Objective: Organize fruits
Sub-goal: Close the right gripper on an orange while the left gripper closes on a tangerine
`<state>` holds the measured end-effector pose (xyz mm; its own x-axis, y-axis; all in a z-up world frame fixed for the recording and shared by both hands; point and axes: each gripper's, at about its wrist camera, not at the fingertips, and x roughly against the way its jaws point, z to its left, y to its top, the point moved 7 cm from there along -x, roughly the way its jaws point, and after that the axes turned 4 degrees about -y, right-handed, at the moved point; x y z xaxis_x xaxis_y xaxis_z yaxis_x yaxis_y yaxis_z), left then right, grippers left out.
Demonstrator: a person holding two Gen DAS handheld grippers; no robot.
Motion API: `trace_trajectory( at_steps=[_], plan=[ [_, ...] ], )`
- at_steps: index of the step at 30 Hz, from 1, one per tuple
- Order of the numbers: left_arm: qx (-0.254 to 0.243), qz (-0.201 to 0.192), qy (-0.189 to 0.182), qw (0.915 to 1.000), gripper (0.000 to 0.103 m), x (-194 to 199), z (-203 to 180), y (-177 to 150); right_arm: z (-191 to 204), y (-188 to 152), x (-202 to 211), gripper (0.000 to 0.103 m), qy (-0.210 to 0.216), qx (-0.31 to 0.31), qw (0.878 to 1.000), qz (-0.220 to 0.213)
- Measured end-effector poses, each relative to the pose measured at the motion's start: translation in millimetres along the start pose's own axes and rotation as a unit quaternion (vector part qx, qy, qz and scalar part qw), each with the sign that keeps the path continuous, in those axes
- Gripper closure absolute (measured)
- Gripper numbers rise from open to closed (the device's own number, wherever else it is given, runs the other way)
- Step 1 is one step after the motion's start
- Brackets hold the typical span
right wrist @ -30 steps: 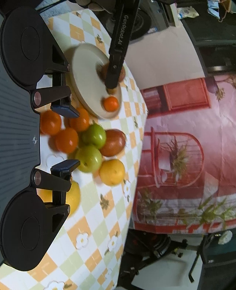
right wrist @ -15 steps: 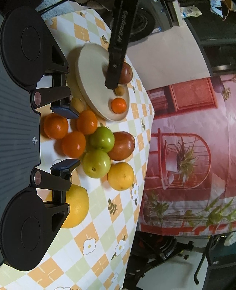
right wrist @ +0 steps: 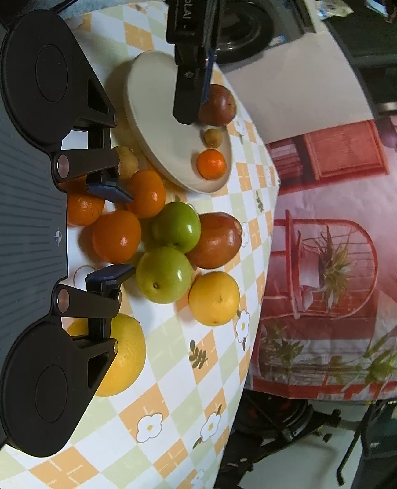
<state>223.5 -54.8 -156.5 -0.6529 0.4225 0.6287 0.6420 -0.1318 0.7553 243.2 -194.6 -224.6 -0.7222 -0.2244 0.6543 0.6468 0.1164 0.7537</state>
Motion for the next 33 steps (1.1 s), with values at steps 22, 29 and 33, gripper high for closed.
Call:
trace_trajectory(
  at_steps=[22,29,33],
  plan=[
    [-0.011,0.014,-0.015,0.9997,0.064,-2.8,-8.3,-4.7,-19.3,11.0,32.0,0.069,0.011,-0.044,0.998,-0.052],
    [-0.043,0.049,-0.047,0.9968,0.067,-13.7,-29.7,-16.1,-27.8,10.8,45.9,0.069,0.014,-0.068,0.995,-0.077],
    [-0.068,0.078,-0.086,0.9909,0.069,-24.7,-46.5,-23.2,-31.1,6.8,51.3,0.069,0.017,-0.071,0.994,-0.081]
  ],
)
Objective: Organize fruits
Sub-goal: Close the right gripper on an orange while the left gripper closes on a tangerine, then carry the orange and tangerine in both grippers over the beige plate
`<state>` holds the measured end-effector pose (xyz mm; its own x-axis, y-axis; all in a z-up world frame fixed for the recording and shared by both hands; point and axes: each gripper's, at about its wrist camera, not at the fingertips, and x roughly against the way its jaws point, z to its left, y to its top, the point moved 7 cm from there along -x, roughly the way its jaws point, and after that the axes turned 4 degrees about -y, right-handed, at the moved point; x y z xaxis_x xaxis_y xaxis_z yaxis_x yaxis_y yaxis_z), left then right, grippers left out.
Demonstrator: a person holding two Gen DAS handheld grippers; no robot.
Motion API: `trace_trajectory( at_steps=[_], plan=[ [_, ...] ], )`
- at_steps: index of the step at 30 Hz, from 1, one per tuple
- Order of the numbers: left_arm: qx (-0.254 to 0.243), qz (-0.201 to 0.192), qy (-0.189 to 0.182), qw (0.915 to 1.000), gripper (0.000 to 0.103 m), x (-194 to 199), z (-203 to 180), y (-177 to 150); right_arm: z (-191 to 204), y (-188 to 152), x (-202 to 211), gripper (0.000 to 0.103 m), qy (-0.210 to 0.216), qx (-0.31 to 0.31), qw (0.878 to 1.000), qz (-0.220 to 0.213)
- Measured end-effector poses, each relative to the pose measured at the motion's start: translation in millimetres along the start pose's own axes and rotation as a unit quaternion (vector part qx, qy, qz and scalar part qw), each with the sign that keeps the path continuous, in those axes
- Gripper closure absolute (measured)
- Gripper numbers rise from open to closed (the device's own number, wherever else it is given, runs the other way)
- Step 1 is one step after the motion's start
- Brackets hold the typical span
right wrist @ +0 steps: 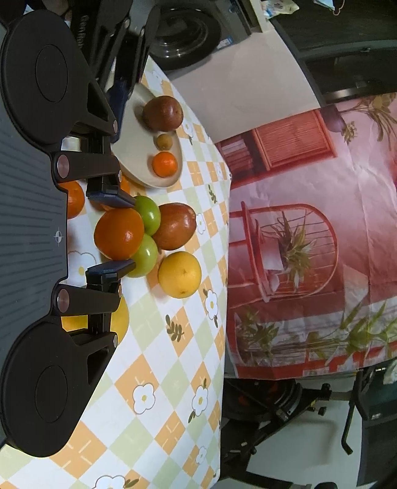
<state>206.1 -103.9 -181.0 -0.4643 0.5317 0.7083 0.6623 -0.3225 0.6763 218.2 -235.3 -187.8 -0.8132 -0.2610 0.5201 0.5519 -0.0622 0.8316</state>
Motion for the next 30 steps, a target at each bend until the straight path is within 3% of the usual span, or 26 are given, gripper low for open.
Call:
trace_trajectory(
  at_steps=[11,21,30],
  plan=[
    [-0.017,0.038,-0.007,0.9991,0.068,-30.0,-8.6,-1.5,-21.1,-1.8,14.0,0.069,-0.006,-0.030,0.999,-0.019],
    [-0.037,0.047,-0.025,0.9979,0.063,-41.2,-21.0,0.5,-26.1,-4.9,17.1,0.069,-0.006,-0.038,0.999,-0.021],
    [-0.052,0.050,-0.033,0.9969,0.069,-47.4,-26.2,0.6,-27.7,-5.0,17.4,0.069,-0.007,-0.039,0.999,-0.020]
  ],
)
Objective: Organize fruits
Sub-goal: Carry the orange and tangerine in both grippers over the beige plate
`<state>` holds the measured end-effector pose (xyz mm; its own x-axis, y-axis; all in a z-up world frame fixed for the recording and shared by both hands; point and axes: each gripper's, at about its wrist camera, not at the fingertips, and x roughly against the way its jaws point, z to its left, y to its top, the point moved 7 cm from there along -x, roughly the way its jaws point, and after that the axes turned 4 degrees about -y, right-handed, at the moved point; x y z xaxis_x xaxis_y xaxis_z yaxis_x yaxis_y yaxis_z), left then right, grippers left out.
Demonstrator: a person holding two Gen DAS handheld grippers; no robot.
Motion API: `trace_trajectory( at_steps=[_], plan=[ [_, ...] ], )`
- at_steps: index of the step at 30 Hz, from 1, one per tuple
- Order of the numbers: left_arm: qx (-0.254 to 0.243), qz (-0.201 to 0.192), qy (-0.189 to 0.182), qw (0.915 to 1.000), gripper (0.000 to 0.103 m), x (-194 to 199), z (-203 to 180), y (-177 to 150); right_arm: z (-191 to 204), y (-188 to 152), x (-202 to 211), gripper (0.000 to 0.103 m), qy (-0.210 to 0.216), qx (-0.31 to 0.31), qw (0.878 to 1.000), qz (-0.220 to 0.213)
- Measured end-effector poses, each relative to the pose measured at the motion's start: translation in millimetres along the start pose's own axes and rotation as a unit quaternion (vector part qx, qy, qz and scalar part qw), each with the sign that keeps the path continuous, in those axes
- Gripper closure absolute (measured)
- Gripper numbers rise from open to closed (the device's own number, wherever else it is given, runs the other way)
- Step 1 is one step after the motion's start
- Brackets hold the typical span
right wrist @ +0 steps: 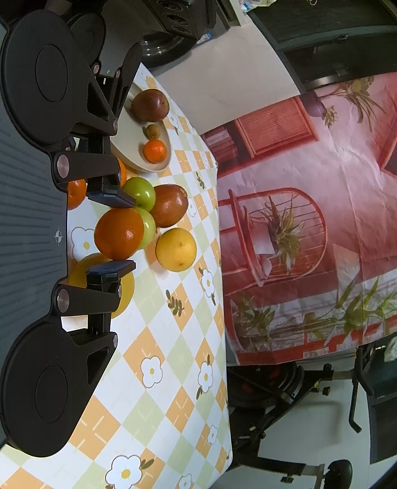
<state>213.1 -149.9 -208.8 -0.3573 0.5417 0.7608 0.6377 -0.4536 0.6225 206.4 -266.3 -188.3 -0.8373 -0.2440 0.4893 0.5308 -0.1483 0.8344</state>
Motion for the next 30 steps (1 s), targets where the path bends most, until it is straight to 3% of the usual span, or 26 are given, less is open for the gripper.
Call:
trace_trajectory(
  at_steps=[9,18,30],
  plan=[
    [0.006,-0.004,0.000,1.0000,0.069,1.5,-0.6,-0.7,-0.4,-1.3,0.0,0.069,0.000,0.002,1.000,0.002],
    [0.013,-0.032,0.016,0.9993,0.070,13.8,2.9,2.1,-3.6,-3.0,0.1,0.069,-0.003,0.001,1.000,0.005],
    [0.022,-0.076,0.059,0.9951,0.070,49.0,14.4,6.8,-0.5,-5.1,-0.5,0.069,0.001,0.003,1.000,0.007]
  ],
)
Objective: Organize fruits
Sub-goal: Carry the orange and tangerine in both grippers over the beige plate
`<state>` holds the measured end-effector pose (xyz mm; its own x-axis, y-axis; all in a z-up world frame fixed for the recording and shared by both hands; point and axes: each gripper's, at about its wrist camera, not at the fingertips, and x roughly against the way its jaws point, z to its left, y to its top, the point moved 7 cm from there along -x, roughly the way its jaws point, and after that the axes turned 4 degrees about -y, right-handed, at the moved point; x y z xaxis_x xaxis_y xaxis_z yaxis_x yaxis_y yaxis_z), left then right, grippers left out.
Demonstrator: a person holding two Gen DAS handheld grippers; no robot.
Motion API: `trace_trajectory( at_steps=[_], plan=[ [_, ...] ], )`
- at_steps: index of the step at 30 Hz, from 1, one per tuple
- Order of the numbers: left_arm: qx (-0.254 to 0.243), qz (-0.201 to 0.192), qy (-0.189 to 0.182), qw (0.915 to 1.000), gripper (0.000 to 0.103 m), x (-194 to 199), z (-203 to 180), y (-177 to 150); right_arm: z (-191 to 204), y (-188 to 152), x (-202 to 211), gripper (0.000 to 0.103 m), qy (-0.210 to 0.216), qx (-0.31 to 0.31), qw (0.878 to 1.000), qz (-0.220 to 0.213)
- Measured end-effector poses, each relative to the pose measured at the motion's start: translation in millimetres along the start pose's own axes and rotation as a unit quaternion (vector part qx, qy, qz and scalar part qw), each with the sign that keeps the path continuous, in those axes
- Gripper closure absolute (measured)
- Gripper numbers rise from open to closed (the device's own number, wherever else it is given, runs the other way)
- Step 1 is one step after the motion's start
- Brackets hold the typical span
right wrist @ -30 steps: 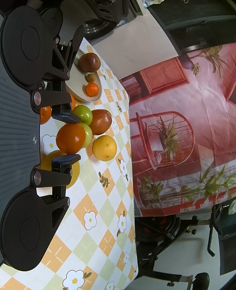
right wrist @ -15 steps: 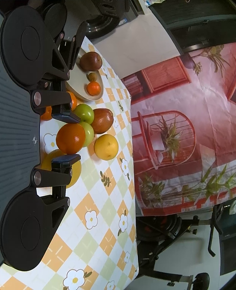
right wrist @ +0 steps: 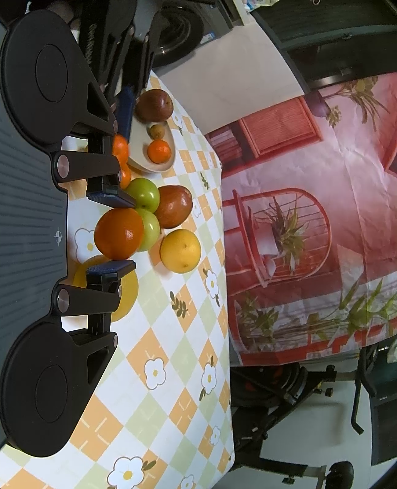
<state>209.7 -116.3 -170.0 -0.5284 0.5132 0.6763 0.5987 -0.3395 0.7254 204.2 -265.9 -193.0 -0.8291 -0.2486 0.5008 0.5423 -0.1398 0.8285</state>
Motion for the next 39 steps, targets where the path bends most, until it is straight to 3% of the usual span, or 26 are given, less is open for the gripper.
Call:
trace_trajectory(
  at_steps=[21,32,39],
  plan=[
    [0.080,-0.024,0.045,0.9956,0.069,28.6,54.1,-4.0,43.8,10.5,-21.2,0.069,0.026,0.038,0.999,0.024],
    [0.131,-0.038,0.086,0.9869,0.069,44.6,101.6,-18.2,81.3,28.9,-54.7,0.069,0.052,0.076,0.995,0.043],
    [0.152,-0.041,0.119,0.9803,0.069,54.0,125.5,-26.5,126.5,36.4,-92.2,0.069,0.076,0.142,0.984,0.078]
  ],
)
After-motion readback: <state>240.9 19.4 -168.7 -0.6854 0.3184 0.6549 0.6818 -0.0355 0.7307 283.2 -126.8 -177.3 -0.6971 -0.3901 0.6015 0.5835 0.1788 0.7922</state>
